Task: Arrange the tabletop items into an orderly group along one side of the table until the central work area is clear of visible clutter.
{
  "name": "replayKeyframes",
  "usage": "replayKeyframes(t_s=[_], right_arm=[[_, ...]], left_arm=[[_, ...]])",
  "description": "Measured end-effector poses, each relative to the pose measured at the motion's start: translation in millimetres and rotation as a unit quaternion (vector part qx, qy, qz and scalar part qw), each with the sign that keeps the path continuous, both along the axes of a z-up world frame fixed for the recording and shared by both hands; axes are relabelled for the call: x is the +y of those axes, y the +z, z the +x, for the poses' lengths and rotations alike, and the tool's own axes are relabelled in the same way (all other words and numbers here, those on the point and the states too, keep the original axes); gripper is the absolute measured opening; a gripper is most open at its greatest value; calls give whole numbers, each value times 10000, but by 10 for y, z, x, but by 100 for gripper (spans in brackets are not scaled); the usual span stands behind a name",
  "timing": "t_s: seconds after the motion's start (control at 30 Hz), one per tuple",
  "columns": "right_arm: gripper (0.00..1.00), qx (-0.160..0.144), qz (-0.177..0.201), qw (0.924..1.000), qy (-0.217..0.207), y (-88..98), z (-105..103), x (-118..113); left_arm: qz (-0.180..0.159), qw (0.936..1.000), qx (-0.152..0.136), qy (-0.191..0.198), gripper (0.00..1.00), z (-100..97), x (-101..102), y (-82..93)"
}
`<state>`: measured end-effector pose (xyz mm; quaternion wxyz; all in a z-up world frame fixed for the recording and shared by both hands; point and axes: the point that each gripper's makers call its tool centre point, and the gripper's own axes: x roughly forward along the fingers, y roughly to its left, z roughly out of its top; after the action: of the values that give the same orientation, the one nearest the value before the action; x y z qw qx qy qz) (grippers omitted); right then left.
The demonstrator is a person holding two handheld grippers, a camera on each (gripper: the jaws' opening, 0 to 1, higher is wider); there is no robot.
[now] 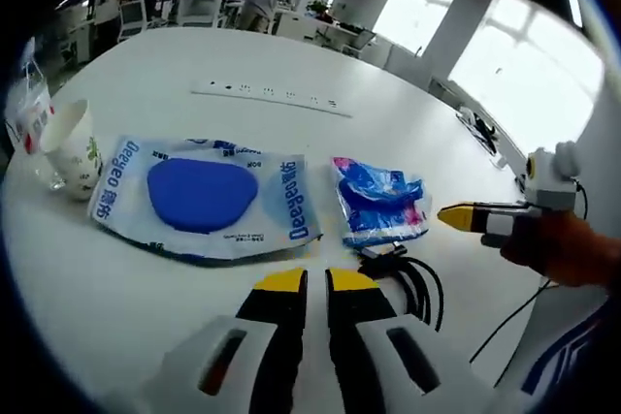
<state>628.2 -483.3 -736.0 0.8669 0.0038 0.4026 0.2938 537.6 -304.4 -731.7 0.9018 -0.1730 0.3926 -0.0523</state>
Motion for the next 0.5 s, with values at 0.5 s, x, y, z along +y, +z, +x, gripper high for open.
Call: replayKeyframes(t_s=[0.5], right_arm=[[12,102,133,9998,-101,-22,-370,3]], left_arm=[[-80,9999,29,57,6,-375,160,-19]])
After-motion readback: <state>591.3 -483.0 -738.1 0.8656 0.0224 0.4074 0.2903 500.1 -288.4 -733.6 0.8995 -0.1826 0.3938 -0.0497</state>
